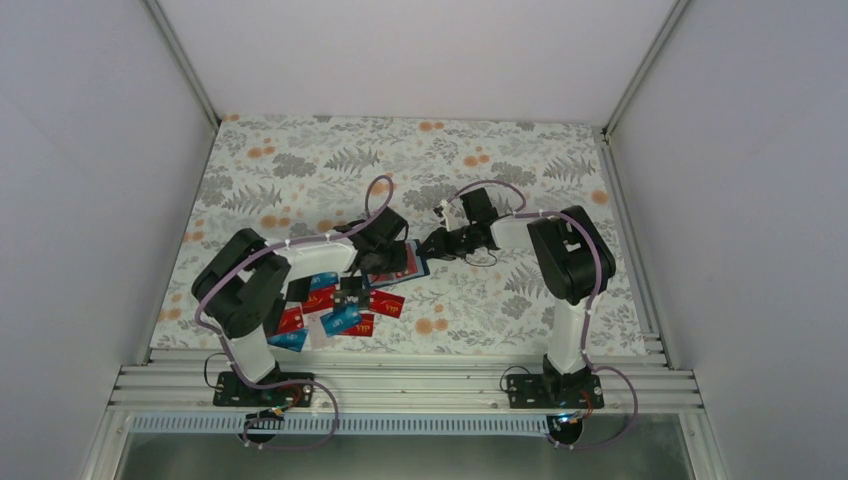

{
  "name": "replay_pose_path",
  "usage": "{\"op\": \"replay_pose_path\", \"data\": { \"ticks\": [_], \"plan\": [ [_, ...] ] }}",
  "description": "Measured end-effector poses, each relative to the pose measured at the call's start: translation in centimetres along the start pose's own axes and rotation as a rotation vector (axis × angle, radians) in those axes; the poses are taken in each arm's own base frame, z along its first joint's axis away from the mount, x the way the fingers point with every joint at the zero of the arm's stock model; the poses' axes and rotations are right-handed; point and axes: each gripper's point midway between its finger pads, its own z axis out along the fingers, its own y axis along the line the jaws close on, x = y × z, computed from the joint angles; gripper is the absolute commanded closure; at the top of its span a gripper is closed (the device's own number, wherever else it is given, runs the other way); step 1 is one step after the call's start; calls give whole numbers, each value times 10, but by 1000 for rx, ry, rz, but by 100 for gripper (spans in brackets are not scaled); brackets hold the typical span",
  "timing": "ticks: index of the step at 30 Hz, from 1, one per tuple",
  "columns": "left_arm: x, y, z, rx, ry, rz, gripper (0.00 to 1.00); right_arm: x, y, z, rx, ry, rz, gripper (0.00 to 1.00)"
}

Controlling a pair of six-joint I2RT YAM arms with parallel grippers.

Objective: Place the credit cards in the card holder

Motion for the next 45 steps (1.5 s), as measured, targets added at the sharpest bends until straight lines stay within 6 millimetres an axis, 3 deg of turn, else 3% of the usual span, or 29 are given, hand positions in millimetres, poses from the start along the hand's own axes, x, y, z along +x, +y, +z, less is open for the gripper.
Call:
{"op": "replay_pose_path", "data": {
  "ticks": [19,26,36,45],
  "plan": [
    [-1,-10,3,21,-4,12,64,0,0,0,0,0,0,80],
    [8,-10,-10,44,-20,25,65,-1,0,0,3,2,2,79],
    [-1,-10,-36,55,-97,34,76,-2,2,0,25,18,17,76],
    [2,-3,-35,34,-99,39,81,-1,3,-6,78,15,26,74]
  ]
}}
